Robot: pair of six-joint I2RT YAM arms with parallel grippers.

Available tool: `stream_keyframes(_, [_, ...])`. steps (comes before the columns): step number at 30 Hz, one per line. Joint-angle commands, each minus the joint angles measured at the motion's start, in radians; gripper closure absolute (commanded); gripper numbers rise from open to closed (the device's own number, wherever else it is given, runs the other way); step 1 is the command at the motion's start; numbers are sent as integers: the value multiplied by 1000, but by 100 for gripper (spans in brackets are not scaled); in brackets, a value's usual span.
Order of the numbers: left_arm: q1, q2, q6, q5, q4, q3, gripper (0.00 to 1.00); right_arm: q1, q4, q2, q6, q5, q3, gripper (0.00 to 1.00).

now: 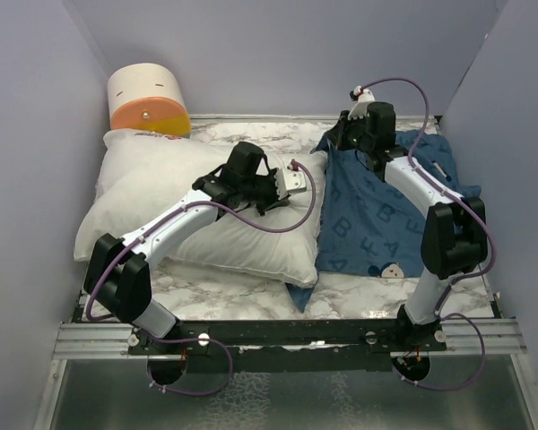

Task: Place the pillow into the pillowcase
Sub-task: Stuff the pillow into the pillowcase.

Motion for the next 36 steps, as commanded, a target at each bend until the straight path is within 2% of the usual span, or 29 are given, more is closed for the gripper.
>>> stream_keyframes(1, [14, 39, 24, 7, -131, 48, 100, 30, 54, -94, -40, -75, -45, 99])
stream_keyframes(7, [16, 47, 14, 148, -128, 163, 100, 52, -82, -31, -55, -59, 37, 99])
stream_keyframes(10, [6, 37, -2, 215, -90, 170, 100, 90, -109, -19, -76, -91, 58, 99])
stream_keyframes(13, [0, 26, -5, 224, -42, 153, 100, 143, -121, -46, -106, -86, 55, 99])
stream_keyframes(21, [-15, -125, -4, 149, 169, 22, 100, 163, -135, -167, -104, -120, 17, 99])
stream_keyframes(25, [-29, -183, -11, 114, 271, -46, 100, 164, -230, -116, -86, 14, 45, 99])
stream_keyframes(28, [-91, -218, 0, 84, 310, -79, 100, 164, -276, -62, -73, 83, 62, 99])
stream_keyframes(32, [-181, -209, 88, -16, 312, -101, 100, 174, -248, -66, -65, -10, 58, 99])
stream_keyframes(36, [-186, -185, 141, -71, 333, -98, 100, 213, -257, -90, -87, -43, 88, 99])
